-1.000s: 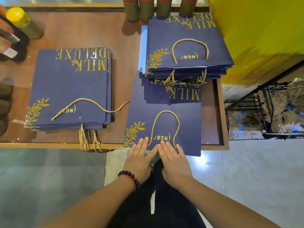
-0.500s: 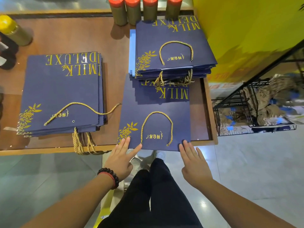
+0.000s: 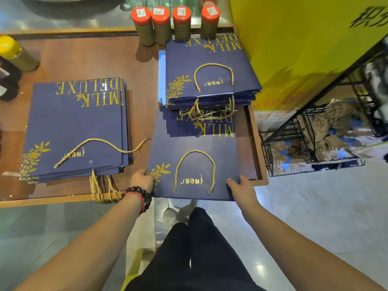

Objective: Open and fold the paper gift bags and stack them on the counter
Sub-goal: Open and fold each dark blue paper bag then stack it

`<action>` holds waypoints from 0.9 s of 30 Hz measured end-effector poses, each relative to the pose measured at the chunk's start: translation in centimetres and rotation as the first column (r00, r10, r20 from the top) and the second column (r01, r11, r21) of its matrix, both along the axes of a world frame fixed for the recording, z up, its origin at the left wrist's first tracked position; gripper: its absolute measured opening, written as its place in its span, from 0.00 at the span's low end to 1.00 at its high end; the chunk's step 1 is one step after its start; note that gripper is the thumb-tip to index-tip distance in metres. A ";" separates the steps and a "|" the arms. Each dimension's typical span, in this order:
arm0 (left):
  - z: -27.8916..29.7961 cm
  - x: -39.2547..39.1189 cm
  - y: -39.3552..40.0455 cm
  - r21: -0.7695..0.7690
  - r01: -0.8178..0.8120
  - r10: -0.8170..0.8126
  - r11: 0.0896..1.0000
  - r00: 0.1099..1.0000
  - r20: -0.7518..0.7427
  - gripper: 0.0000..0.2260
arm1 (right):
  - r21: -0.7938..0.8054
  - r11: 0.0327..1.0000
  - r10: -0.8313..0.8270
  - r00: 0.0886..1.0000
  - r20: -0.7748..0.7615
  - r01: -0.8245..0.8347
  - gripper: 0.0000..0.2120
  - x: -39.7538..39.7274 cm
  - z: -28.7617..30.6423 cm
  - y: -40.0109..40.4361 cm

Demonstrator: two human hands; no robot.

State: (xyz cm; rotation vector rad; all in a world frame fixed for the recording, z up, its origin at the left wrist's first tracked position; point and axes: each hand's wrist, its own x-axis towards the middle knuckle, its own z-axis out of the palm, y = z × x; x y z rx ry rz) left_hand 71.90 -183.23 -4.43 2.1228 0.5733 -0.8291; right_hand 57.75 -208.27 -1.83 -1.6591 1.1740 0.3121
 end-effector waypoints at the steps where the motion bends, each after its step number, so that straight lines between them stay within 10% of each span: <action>1: 0.2 -0.2 0.2 -0.025 -0.047 0.046 0.999 0.998 -0.042 0.05 | 0.029 0.999 -0.020 1.000 0.016 0.019 0.17 -0.3 0.1 0.0; 12: 7.1 -5.1 1.7 -0.264 -0.241 0.246 0.934 0.969 -0.015 0.11 | -0.073 0.995 -0.060 0.989 0.139 0.071 0.13 -5.8 3.8 2.4; 27: 15.3 -2.4 -0.9 -0.500 -0.062 0.213 0.864 0.945 0.249 0.08 | -0.192 0.965 -0.073 0.883 0.464 0.181 0.07 -1.3 12.7 -0.4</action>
